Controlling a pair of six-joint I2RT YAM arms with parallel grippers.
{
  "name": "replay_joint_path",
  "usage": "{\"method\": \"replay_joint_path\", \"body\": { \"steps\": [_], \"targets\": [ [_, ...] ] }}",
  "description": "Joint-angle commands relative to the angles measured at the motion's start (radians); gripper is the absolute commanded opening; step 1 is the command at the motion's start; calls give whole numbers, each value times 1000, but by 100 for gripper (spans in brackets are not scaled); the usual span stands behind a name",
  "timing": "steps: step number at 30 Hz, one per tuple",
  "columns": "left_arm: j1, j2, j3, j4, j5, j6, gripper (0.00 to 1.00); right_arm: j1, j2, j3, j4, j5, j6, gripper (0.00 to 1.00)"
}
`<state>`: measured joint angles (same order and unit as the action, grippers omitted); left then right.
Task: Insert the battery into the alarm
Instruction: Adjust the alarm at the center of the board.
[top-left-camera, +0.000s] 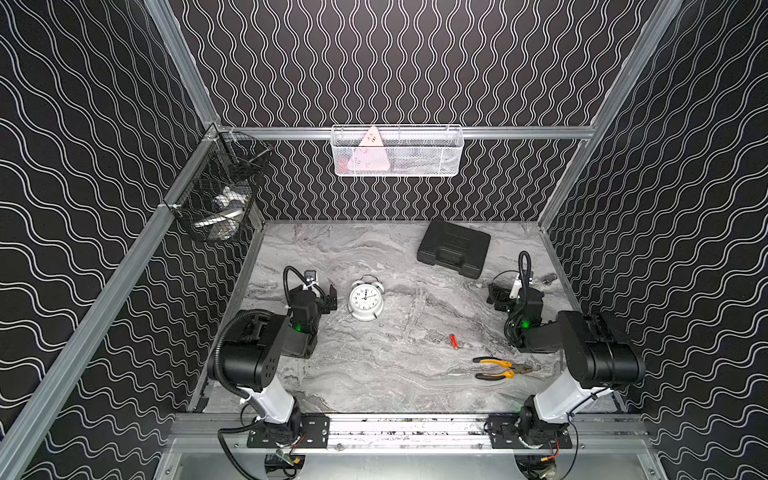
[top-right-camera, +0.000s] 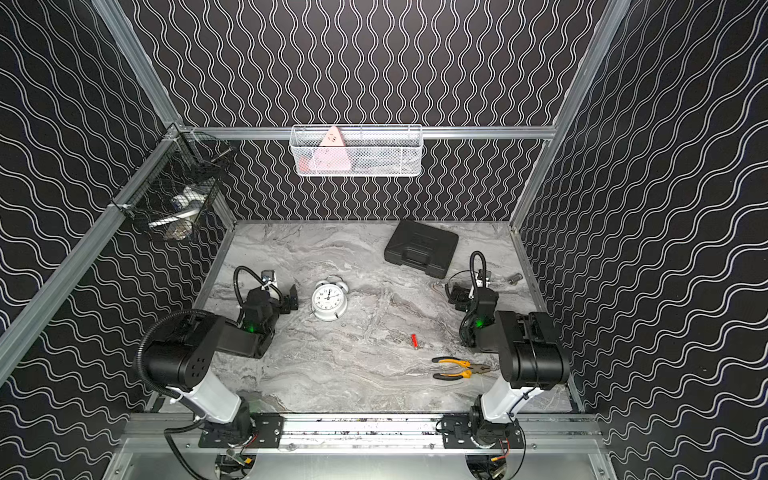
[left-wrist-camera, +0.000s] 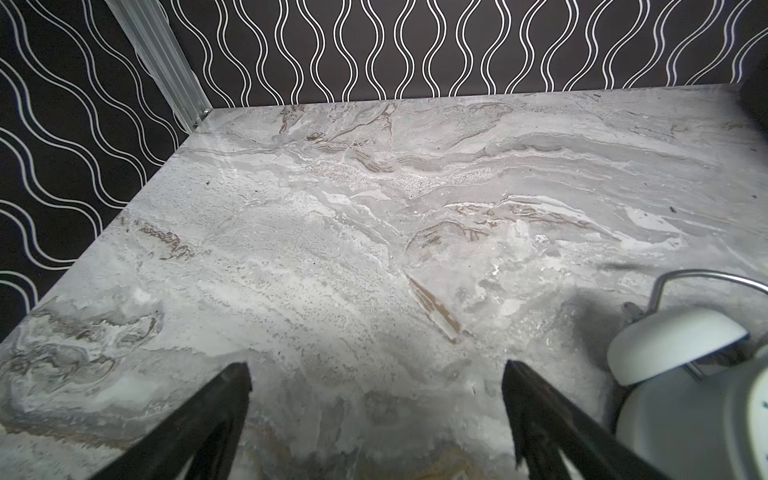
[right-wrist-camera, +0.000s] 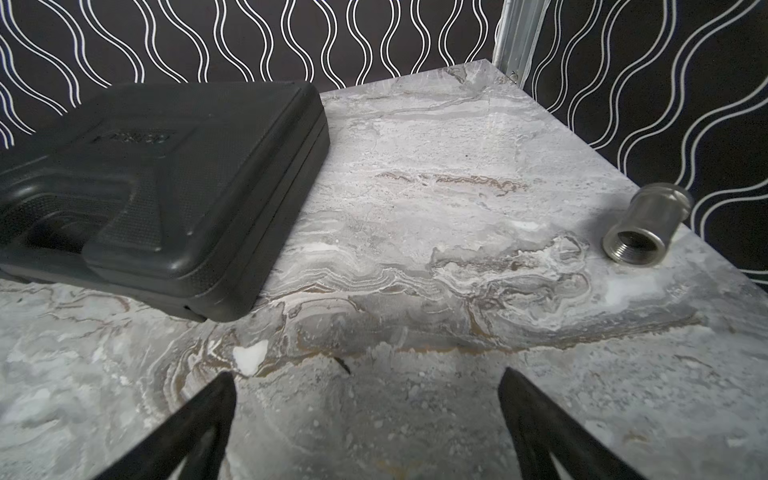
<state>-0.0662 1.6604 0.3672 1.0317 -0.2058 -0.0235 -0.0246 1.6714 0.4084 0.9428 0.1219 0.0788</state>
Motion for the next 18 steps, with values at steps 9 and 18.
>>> {"method": "replay_joint_path", "body": {
  "steps": [9,18],
  "targets": [
    [2,-7,-2,4,6,19,99,0,-4,3,13,-7,6,100],
    [1,-7,-1,5,6,19,99,-1,-4,5,7,-16,10,100]
  ]
}}
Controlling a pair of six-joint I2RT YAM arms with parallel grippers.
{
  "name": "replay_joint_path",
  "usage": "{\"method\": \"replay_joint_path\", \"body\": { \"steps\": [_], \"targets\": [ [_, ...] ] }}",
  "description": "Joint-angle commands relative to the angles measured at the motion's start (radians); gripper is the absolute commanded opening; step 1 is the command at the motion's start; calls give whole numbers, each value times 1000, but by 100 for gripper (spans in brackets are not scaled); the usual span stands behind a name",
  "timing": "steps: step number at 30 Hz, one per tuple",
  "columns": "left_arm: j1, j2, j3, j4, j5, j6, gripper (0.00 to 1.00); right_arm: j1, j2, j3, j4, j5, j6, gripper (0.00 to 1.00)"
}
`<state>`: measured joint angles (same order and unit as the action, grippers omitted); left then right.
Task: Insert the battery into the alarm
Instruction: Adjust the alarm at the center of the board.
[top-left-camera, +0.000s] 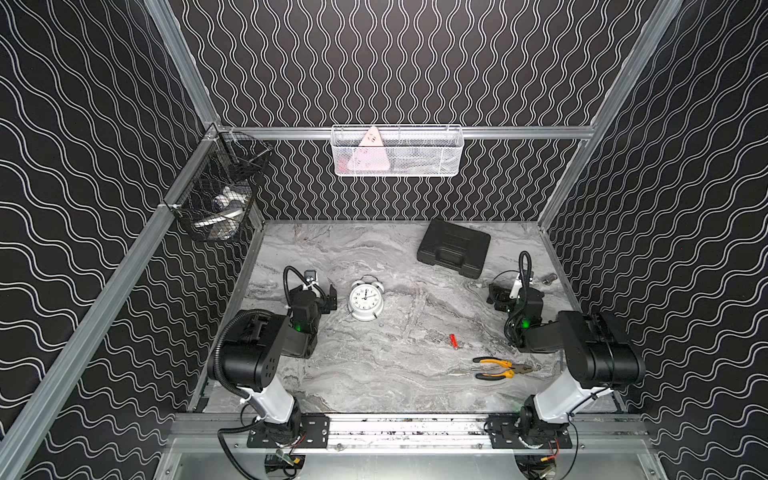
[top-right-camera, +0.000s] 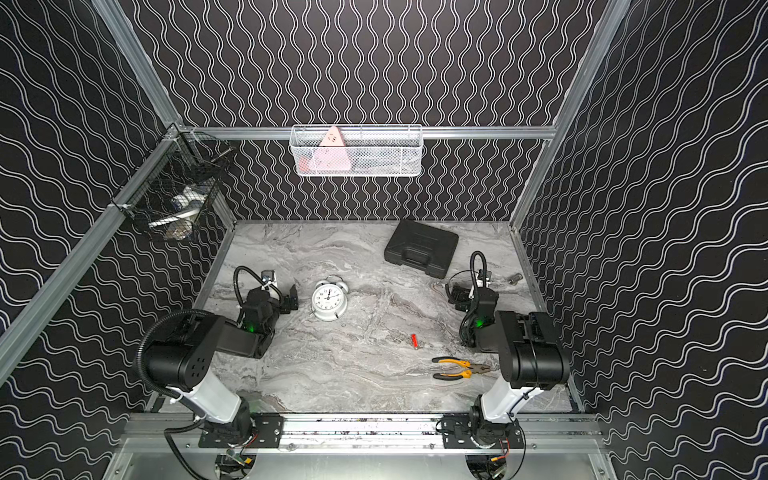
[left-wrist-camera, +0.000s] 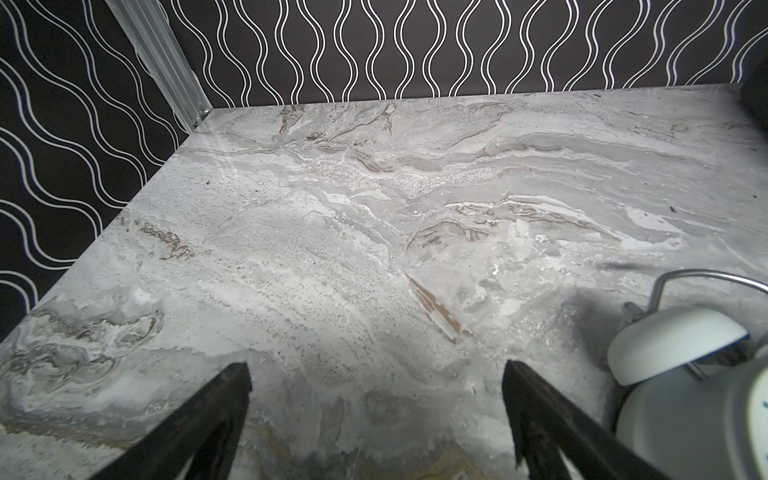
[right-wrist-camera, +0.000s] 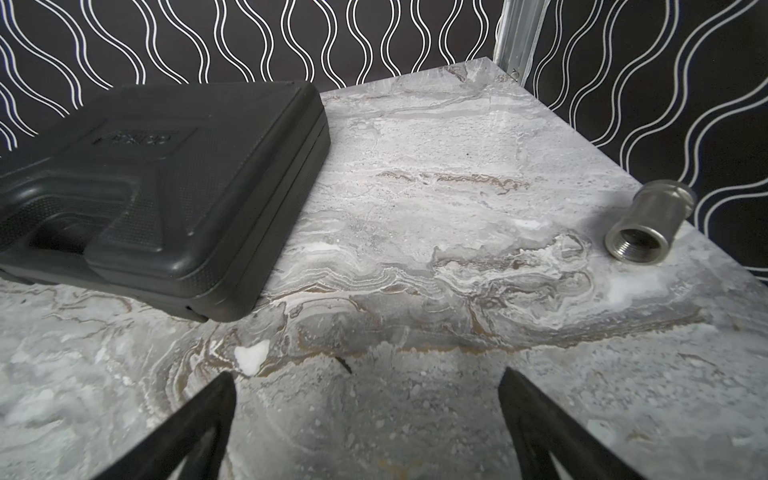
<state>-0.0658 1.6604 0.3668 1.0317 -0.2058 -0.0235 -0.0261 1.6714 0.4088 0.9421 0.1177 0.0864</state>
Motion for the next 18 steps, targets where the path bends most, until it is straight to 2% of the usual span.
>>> {"method": "replay_joint_path", "body": {
  "steps": [1,6,8,11,13,15,18],
  "targets": [
    [1,-8,-2,5,5,19,99,-1,-4,5,8,-13,3,100],
    [0,-14,-3,4,-1,18,99,-1,-8,-3,23,-1,-3,99],
    [-7,-64,3,-49,-23,18,99,0,-44,-16,26,12,1,99],
    [-43,-181,20,-170,-116,29,99,4,-181,-18,-90,38,0,99],
    [-105,-246,31,-239,-232,38,99,25,-269,-1,-199,106,23,99],
    [-160,-306,75,-380,-352,-19,99,43,-345,36,-340,141,75,99],
    [-230,-377,210,-754,-453,-196,99,86,-442,106,-531,168,117,99]
  ]
}}
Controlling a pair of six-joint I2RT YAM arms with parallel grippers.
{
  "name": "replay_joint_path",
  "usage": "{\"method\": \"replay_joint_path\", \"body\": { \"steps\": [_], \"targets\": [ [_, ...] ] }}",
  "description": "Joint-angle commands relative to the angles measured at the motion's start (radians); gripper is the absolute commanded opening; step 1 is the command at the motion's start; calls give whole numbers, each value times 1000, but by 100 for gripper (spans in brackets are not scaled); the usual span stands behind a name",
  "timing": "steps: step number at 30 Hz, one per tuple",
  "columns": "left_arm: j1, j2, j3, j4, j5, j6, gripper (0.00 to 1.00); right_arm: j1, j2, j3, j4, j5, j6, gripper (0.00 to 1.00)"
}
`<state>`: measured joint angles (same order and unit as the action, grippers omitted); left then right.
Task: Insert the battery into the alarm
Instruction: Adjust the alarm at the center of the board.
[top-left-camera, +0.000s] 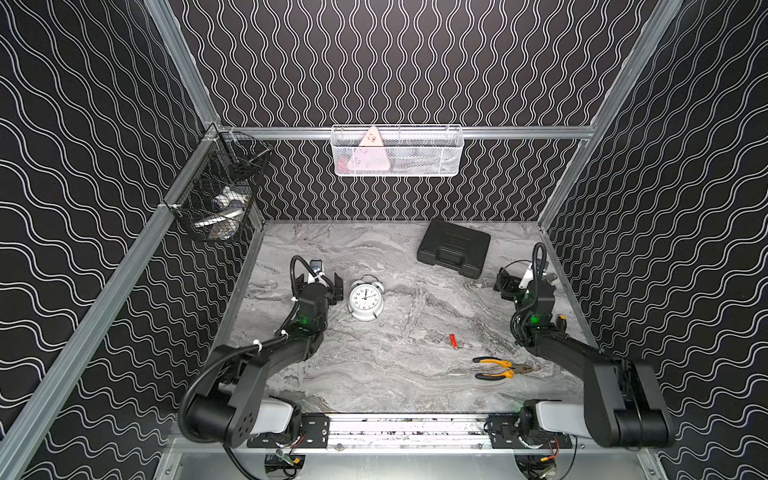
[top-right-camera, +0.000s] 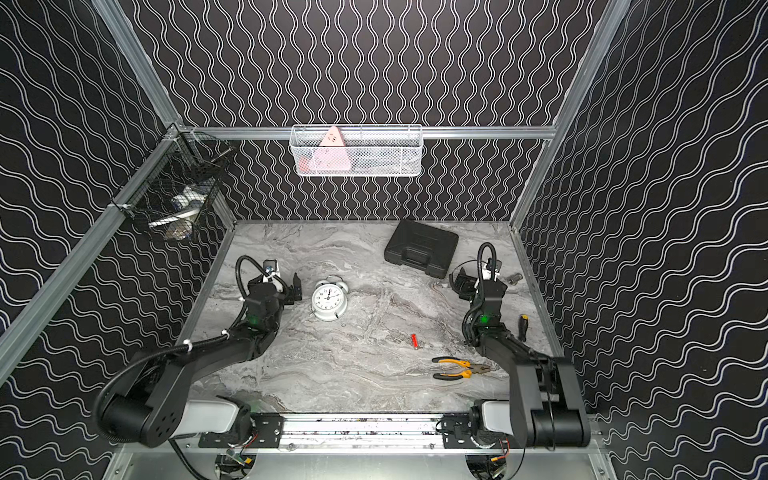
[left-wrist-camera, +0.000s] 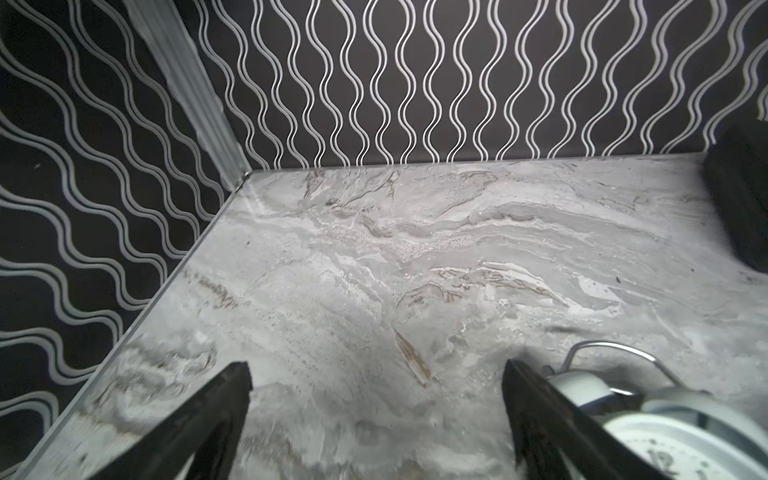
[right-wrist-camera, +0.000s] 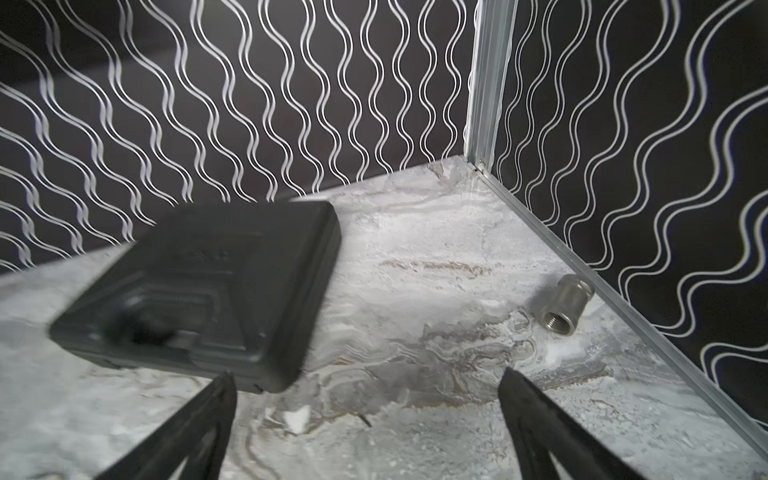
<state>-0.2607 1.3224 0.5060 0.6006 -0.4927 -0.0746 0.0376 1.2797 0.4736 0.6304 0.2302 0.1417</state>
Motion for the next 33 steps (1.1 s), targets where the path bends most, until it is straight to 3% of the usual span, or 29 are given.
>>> {"method": "replay_joint_path", "body": {
  "steps": [1,4,8,12,16,19,27,33],
  "targets": [
    [-50,-48,110,-411,-156,-203,99,32,-78,66,-282,41,93,99],
    [-58,-77,169,-574,19,-347,99,62,-145,148,-449,-85,209,99],
    [-57,-81,184,-638,283,-469,99,145,-166,205,-531,-264,348,99],
    [-51,-42,212,-693,464,-531,98,285,-88,264,-560,-384,444,99],
    [-27,-8,203,-670,557,-554,91,435,35,314,-531,-457,505,100],
    [21,39,197,-613,682,-580,83,513,156,345,-488,-571,566,91],
    [32,126,198,-539,760,-599,69,629,428,351,-190,-812,778,65],
    [32,128,181,-518,757,-603,65,669,603,399,-41,-879,872,52]
  ]
}}
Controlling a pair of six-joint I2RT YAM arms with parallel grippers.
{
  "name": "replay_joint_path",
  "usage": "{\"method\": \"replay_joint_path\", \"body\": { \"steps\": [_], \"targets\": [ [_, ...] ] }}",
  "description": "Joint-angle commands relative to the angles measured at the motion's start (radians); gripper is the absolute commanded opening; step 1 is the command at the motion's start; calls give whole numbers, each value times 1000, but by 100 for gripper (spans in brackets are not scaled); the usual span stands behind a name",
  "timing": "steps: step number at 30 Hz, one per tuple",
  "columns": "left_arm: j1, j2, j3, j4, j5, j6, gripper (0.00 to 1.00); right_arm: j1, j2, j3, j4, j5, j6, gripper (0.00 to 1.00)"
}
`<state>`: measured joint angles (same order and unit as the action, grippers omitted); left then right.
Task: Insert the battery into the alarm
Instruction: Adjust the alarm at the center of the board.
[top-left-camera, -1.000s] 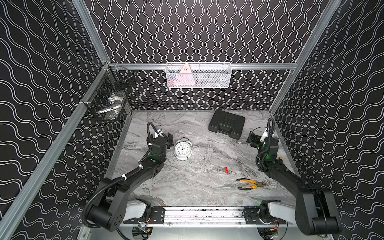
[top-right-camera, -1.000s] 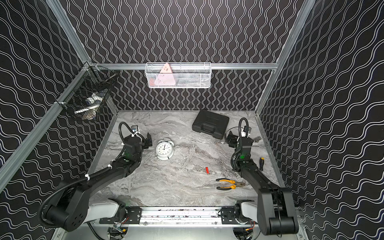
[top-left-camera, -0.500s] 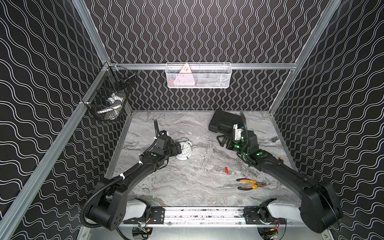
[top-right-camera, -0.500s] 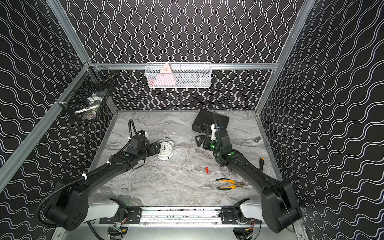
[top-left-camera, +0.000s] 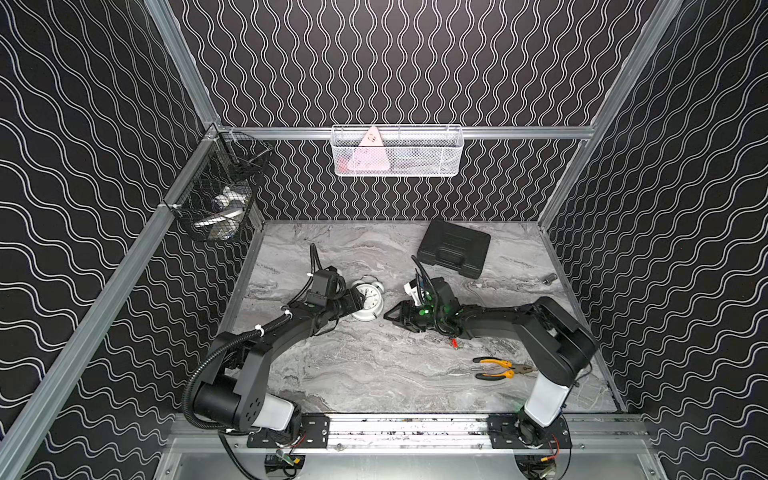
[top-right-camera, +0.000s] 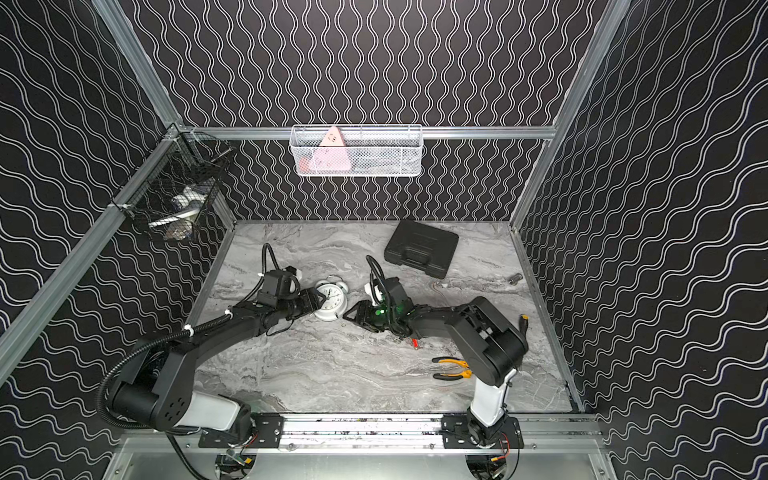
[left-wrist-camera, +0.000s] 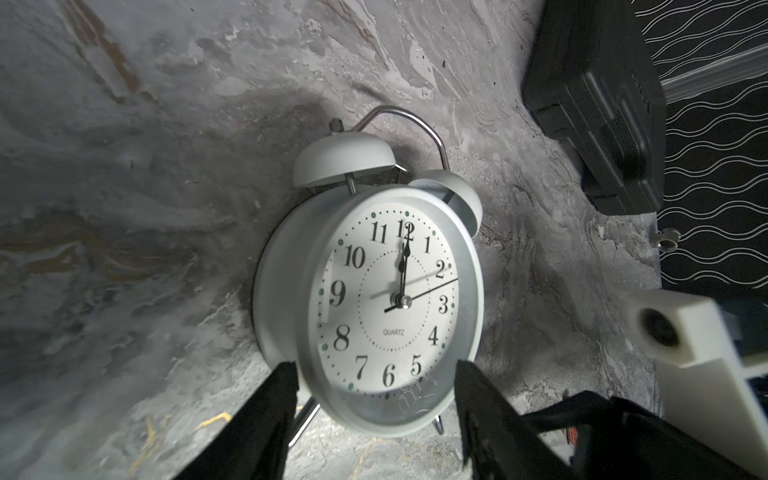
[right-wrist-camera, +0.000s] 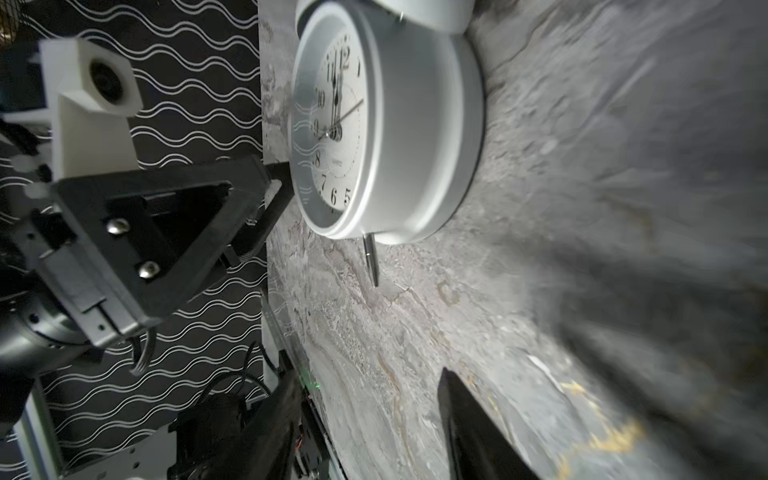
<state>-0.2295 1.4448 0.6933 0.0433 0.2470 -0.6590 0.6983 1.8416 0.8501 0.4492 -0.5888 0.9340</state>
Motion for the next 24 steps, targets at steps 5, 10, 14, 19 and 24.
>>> {"method": "replay_joint_path", "body": {
  "steps": [5,10,14,19,24],
  "targets": [
    [1,14,-9,46,24,-17,65,10,111,61,145,-63,83,45],
    [1,18,-8,50,36,-20,65,9,169,82,168,-60,102,40],
    [1,19,-9,48,34,-21,65,10,219,113,189,-71,124,37],
    [1,9,-5,33,17,-8,65,9,247,148,188,-78,126,28],
    [1,12,-2,31,17,-6,65,8,268,165,200,-88,134,22]
  ]
}}
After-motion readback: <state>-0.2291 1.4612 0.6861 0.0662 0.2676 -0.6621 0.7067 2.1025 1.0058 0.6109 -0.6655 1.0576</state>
